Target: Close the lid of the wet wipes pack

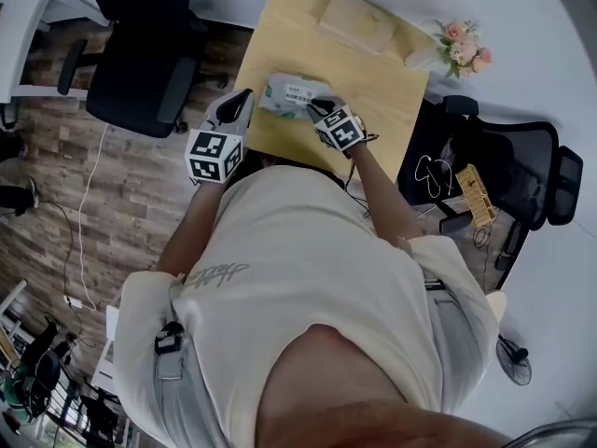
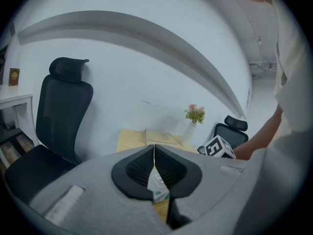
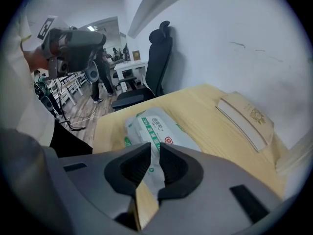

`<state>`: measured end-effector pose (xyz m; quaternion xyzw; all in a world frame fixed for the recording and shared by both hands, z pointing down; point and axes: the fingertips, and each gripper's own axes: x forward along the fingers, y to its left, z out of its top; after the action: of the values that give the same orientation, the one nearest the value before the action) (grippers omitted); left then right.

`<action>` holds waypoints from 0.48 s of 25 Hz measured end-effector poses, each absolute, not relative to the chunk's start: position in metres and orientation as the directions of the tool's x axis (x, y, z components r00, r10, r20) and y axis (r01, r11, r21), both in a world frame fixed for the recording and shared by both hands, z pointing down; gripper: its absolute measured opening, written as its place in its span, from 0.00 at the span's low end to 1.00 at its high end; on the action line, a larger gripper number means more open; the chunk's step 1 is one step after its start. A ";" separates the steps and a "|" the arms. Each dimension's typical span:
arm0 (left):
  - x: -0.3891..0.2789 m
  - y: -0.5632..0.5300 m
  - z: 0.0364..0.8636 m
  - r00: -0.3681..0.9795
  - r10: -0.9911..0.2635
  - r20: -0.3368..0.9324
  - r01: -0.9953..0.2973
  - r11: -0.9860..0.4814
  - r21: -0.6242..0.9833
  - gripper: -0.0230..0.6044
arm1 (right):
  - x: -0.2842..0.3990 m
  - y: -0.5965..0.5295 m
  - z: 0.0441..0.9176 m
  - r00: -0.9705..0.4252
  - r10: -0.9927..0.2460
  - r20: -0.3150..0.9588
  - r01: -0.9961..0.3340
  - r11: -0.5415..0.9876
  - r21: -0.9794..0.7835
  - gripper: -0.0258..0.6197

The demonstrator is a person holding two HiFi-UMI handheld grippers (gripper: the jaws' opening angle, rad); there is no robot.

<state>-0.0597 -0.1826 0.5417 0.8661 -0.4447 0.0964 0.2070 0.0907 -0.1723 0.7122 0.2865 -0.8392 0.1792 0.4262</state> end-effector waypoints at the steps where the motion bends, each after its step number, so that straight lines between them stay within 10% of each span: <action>1: -0.061 -0.182 0.543 0.584 -0.731 0.352 -0.811 -0.516 0.275 0.06 | 0.090 -0.171 0.714 -0.466 -0.324 0.824 -0.633 0.773 -0.054 0.10; 12: -0.072 -0.183 0.555 0.572 -0.737 0.360 -0.819 -0.493 0.292 0.06 | 0.092 -0.169 0.740 -0.394 -0.304 0.868 -0.664 0.747 -0.040 0.10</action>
<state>-0.0719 -0.1831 0.5552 0.8590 -0.4530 0.0940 0.2194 0.0918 -0.1691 0.7403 0.2979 -0.8119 0.1945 0.4629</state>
